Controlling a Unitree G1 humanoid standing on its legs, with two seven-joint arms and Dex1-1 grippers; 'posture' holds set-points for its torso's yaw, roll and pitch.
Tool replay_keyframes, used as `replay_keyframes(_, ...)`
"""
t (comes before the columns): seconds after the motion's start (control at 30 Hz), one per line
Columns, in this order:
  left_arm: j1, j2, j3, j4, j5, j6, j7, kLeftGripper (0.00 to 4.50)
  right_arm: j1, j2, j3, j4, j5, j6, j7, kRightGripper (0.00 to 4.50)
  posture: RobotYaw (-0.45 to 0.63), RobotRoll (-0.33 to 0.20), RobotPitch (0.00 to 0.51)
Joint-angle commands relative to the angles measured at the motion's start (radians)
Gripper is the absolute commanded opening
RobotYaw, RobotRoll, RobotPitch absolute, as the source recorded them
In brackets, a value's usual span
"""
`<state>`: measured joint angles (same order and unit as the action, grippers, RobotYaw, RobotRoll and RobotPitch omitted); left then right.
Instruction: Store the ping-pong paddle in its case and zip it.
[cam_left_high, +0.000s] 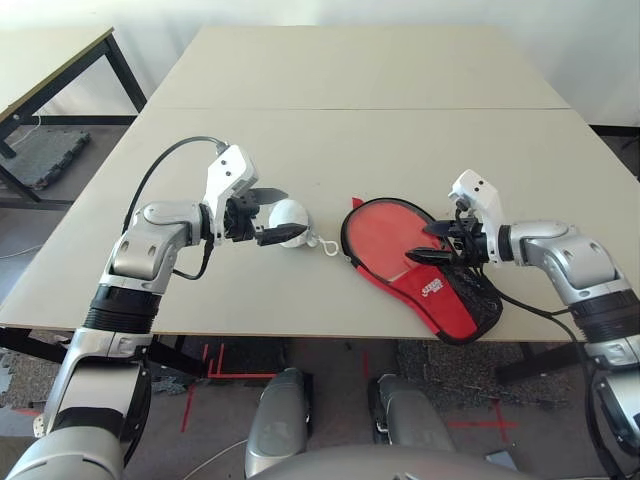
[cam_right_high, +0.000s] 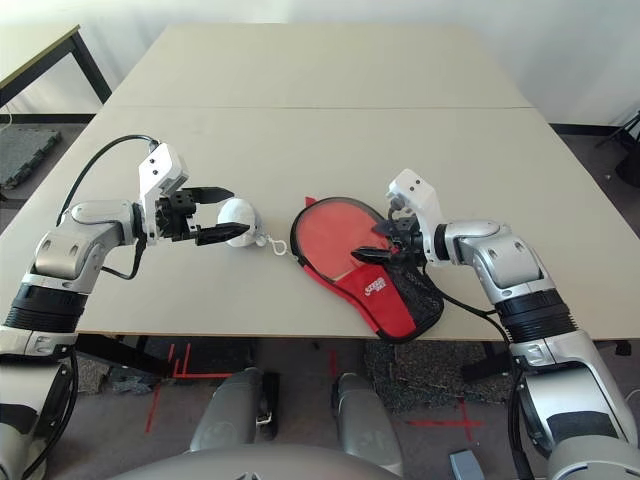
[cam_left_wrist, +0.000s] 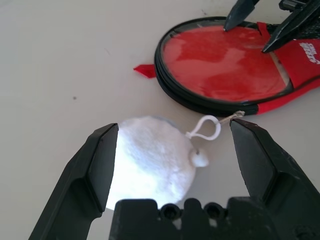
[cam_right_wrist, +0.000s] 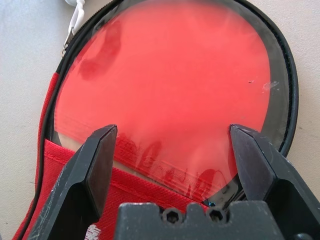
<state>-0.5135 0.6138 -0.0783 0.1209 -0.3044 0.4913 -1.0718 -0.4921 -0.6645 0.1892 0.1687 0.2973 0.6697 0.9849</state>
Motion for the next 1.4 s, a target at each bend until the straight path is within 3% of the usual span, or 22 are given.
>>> replay_keyframes(0.03,-0.004,0.001,-0.006,0.009,0.017,-0.014,0.017,4.50,0.021,0.008,0.026,0.014,-0.022,0.008,0.011,4.44,0.15,0.000,0.077)
replay_keyframes(0.53,-0.115,-0.052,-0.135,0.241,0.233,-0.158,0.117,4.50,0.062,0.032,0.023,-0.052,-0.022,0.040,0.002,4.44,0.13,0.000,0.083)
replay_keyframes(0.63,-0.135,-0.063,-0.165,0.287,0.276,-0.187,0.129,3.82,0.065,0.036,0.021,-0.058,-0.021,0.044,0.000,4.50,0.12,0.000,0.085)
replay_keyframes(0.97,-0.239,-0.138,-0.209,0.423,0.357,-0.229,0.158,0.04,0.087,0.044,0.012,-0.078,-0.022,0.051,-0.013,4.50,0.10,0.000,0.086)
replay_keyframes(1.23,-0.360,-0.184,-0.223,0.596,0.417,-0.306,0.178,0.01,0.112,0.050,0.006,-0.103,-0.016,0.064,-0.030,4.50,0.08,0.000,0.085)
replay_keyframes(1.4,-0.463,-0.226,-0.228,0.764,0.463,-0.436,0.226,0.01,0.138,0.063,-0.002,-0.109,-0.010,0.080,-0.048,4.50,0.07,0.000,0.093)
